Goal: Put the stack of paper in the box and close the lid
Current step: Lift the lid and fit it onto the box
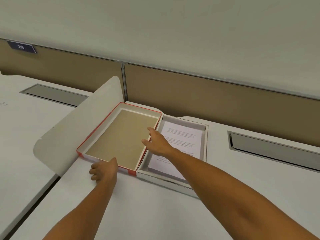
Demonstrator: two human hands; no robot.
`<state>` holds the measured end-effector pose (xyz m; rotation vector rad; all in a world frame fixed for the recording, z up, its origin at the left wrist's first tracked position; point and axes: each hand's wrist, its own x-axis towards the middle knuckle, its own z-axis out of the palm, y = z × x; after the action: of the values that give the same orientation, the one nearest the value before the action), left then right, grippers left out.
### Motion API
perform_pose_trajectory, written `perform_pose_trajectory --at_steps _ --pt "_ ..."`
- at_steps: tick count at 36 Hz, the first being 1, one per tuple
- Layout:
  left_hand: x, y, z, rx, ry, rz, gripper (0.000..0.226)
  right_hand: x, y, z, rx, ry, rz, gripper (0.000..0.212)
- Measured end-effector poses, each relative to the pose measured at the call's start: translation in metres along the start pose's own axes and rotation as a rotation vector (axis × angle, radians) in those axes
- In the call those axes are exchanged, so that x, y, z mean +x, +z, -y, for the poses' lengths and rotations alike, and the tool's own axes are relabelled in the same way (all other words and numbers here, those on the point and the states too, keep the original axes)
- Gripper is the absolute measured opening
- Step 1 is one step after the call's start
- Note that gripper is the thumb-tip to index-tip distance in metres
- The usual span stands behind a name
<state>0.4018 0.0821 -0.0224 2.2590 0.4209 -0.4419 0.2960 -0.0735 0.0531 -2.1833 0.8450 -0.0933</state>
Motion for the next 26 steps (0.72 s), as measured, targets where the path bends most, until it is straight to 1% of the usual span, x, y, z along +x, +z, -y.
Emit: perform_pose_trajectory --at_steps 2,4,6,8,12,15,18,23,26 --pt "0.004 -0.001 0.006 0.01 0.033 0.017 0.07 0.0 0.007 0.005 -0.005 -0.008 0.013 0.067" --pt "0.006 -0.002 0.008 0.001 0.041 0.033 0.062 -0.001 0.013 0.008 -0.005 -0.016 0.024 0.067" --pt "0.007 -0.004 0.007 -0.038 0.02 0.062 0.05 -0.001 0.016 0.009 -0.003 -0.02 0.031 0.068" --pt "0.009 -0.007 0.006 -0.116 -0.004 0.098 0.045 0.0 0.017 0.01 -0.002 -0.025 0.033 0.068" --pt "0.008 -0.01 0.004 -0.385 -0.026 0.168 0.048 -0.002 0.012 0.009 0.003 -0.017 0.022 0.069" --pt "0.006 -0.011 0.004 -0.538 -0.02 0.298 0.058 -0.004 0.006 0.008 0.015 -0.009 0.015 0.068" --pt "0.007 -0.009 0.009 -0.601 -0.002 0.362 0.061 -0.008 0.002 0.007 0.036 0.002 0.017 0.067" --pt "0.007 -0.012 0.019 -0.695 0.069 0.426 0.054 -0.019 0.004 0.006 0.058 0.009 0.039 0.067" --pt "0.0 -0.017 0.021 -0.756 0.147 0.435 0.061 -0.024 0.006 0.008 0.07 0.017 0.058 0.067"
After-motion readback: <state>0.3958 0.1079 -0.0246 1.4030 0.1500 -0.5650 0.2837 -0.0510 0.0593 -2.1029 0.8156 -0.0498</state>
